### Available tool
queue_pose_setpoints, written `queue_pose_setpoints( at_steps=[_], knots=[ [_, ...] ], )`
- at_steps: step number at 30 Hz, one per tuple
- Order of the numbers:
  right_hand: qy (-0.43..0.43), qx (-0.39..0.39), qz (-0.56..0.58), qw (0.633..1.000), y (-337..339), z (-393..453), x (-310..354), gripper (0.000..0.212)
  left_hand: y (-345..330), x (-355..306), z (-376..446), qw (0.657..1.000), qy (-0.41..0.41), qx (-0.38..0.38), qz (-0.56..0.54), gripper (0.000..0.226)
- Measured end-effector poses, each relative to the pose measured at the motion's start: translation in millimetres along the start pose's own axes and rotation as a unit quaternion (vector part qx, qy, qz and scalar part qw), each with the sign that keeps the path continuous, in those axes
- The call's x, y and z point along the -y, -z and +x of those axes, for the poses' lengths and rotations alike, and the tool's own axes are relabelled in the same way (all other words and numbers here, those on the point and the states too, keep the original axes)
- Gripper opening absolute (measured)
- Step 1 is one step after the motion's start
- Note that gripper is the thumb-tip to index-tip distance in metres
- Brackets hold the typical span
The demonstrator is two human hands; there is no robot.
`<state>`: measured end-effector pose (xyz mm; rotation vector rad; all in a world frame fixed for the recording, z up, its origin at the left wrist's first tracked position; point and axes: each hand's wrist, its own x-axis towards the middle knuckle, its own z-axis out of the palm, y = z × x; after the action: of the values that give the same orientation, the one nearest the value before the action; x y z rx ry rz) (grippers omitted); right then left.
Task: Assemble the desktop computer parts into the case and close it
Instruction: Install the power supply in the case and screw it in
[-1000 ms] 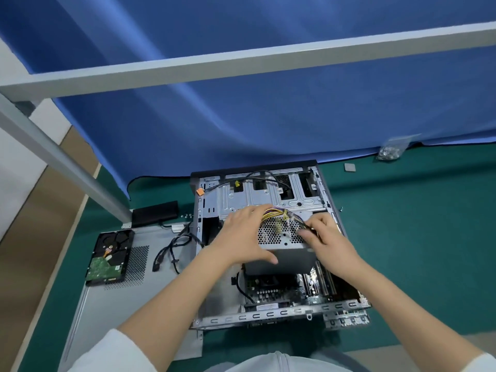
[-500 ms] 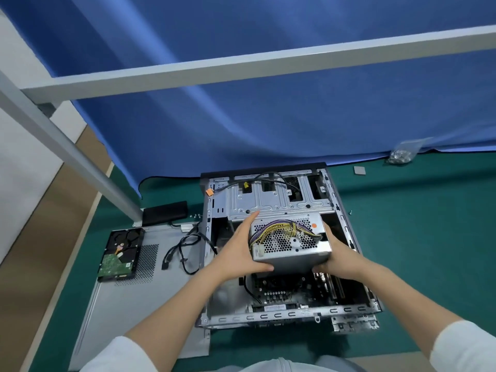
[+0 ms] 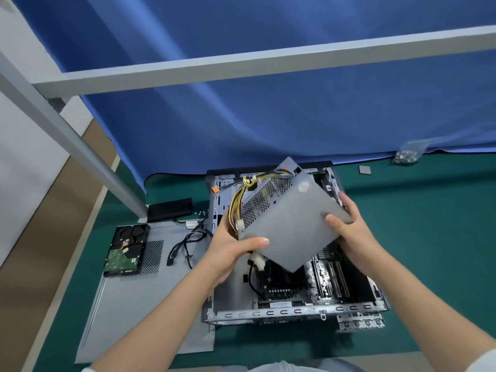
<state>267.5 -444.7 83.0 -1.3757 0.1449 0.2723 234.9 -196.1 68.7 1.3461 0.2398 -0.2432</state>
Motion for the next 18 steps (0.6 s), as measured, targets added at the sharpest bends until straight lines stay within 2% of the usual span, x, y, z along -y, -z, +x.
queue_pose_setpoints(
  at_steps=[1, 2, 4, 6, 10, 12, 13, 16, 18],
  knots=[
    [-0.007, 0.014, 0.065, 0.998, -4.2, -2.0, -2.5, 0.122, -2.8, -5.6, -0.8, 0.999, -0.001, 0.006, -0.038, 0.087],
    [-0.010, 0.039, 0.099, 0.994, -8.7, -2.4, -5.0, 0.116, -6.3, -9.7, -1.6, 0.998, -0.002, 0.012, -0.069, 0.082],
    [-0.021, 0.083, 0.087, 0.993, -18.6, -3.8, -6.3, 0.095, -12.0, -13.9, -2.0, 0.993, 0.001, 0.023, -0.116, 0.070],
    [-0.017, 0.088, 0.047, 0.995, -24.6, -3.0, -5.4, 0.081, -11.9, -15.4, -0.8, 0.990, 0.013, 0.037, -0.139, 0.069],
    [0.038, 0.035, 0.048, 0.997, -26.9, 2.0, 3.5, 0.066, 0.5, -16.5, 1.2, 0.992, 0.072, 0.092, -0.053, 0.081],
    [0.063, 0.013, 0.017, 0.998, -23.6, 5.6, 9.9, 0.075, 9.2, -12.4, 0.7, 0.989, 0.107, 0.106, -0.004, 0.086],
    [0.075, 0.006, -0.019, 0.997, -19.9, 7.4, 14.7, 0.083, 15.2, -10.6, 0.1, 0.989, 0.119, 0.088, 0.010, 0.083],
    [0.086, -0.007, -0.169, 0.982, 0.2, 12.5, 29.5, 0.106, 42.4, -8.2, -2.4, 0.985, 0.135, -0.003, 0.112, 0.057],
    [0.075, -0.005, -0.274, 0.959, 14.1, 14.4, 34.9, 0.113, 58.3, -6.5, -4.0, 0.969, 0.154, -0.047, 0.187, 0.043]
  ],
)
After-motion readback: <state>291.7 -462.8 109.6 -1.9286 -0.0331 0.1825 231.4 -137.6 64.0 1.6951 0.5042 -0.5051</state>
